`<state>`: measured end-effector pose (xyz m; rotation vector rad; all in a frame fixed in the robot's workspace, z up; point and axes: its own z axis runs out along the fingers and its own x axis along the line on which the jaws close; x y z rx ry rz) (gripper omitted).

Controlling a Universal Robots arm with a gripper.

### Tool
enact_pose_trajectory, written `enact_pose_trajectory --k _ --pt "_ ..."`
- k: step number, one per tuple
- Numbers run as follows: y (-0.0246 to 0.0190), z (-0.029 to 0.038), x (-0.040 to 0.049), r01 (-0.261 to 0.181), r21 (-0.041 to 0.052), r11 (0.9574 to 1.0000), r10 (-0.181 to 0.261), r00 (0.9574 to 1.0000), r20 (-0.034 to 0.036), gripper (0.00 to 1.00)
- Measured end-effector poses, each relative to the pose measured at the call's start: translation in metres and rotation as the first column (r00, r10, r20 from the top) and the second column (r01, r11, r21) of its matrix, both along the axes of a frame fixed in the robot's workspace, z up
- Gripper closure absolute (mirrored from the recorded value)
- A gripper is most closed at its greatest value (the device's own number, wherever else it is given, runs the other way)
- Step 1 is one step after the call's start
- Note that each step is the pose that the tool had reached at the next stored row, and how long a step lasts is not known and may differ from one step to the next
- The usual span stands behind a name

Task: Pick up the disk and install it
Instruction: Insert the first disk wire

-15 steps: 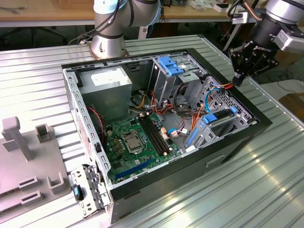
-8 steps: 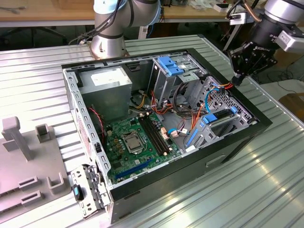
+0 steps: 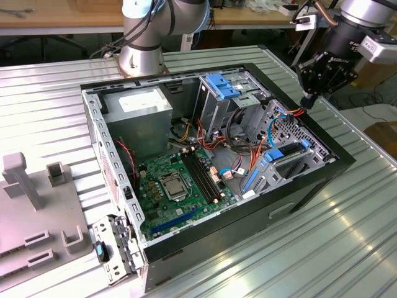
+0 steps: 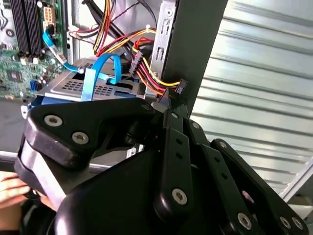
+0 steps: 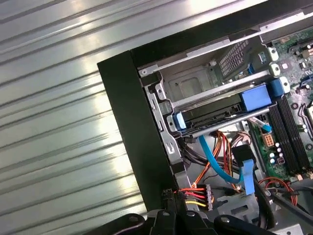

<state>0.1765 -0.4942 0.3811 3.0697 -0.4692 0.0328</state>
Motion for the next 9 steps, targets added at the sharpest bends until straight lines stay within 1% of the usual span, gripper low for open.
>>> enact_pose_trajectory --k 1,2,3,4,5,6,9 --pt "0.0000 -0.0001 0.0000 -0.026 0.0000 0.9997 0.026 0.9997 0.0000 0.89" --pt "0.0000 -0.0001 -0.0001 -0.047 -0.0001 0.9989 0.047 0.9989 0.0000 0.83" --pt "0.0000 -0.0004 0.0000 -0.085 0.0001 0.9964 0.085 0.9964 0.0000 0.76" --pt "0.0000 -0.0006 0.0000 -0.106 0.0002 0.9943 0.106 0.9943 0.0000 0.70" --pt "0.0000 -0.0016 0.0000 -0.138 0.0004 0.9904 0.138 0.9904 0.0003 0.70" --pt "0.0004 -0.0033 0.0000 -0.172 -0.0004 0.9852 0.172 0.9852 0.0026 0.70" --pt "0.0011 -0.0059 0.0001 -0.167 -0.0007 0.9860 0.167 0.9860 0.0051 0.70"
